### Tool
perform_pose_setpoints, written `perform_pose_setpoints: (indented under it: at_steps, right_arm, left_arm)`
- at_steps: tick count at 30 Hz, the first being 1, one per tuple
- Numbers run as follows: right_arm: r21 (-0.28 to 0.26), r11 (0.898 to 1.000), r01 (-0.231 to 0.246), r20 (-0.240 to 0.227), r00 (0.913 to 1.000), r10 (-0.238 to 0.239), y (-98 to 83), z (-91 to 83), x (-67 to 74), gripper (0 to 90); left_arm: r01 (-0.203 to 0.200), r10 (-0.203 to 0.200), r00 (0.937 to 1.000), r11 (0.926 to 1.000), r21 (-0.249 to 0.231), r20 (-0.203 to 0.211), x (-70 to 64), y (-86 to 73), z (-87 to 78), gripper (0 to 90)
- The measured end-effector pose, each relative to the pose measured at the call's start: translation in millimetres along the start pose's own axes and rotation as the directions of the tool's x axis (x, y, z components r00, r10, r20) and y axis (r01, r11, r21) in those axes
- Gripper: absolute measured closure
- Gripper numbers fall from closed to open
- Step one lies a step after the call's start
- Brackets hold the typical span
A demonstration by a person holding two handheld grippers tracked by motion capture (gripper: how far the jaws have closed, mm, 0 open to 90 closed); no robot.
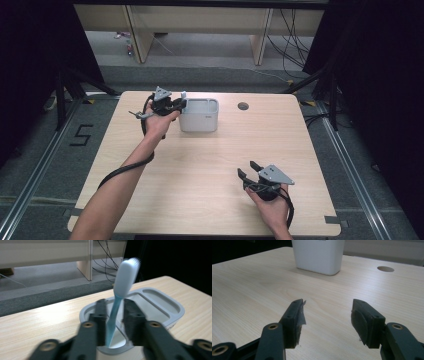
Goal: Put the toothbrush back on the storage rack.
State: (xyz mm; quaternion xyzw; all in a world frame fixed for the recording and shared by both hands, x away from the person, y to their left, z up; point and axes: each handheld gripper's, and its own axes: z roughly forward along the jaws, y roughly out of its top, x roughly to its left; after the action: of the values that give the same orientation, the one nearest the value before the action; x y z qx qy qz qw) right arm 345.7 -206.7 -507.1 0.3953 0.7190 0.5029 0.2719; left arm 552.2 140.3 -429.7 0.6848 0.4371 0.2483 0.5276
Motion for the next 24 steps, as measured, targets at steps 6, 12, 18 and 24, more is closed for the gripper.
perform_pose_setpoints:
  at_steps: [6, 12, 18, 24]
  right_arm:
    - [0.001, 1.000, -0.008, -0.018, 0.9998, 0.008, -0.7, 2.1, 1.4, 43.8]
    - [0.023, 0.999, -0.022, -0.012, 0.9997, 0.023, -0.1, -0.7, 0.3, 43.6]
    - [0.032, 0.999, -0.038, -0.007, 0.9993, 0.038, -1.6, -1.7, 0.3, 43.4]
    - [0.012, 1.000, -0.014, -0.004, 0.9999, 0.014, -2.6, -0.3, -3.4, 43.3]
  left_arm:
    - [-0.023, 0.024, 0.9994, 0.9997, 0.005, -0.024, 0.8, -1.9, -16.7, 39.5]
    - [-0.059, 0.059, 0.9982, 0.9983, 0.004, -0.009, -8.6, -8.8, -35.1, 28.7]
    - [-0.091, 0.091, 0.9958, 0.9958, -0.009, 0.007, -14.6, -16.4, -52.8, 27.1]
    - [-0.099, 0.100, 0.9946, 0.9950, -0.007, 0.028, -17.5, -24.8, -65.3, 27.6]
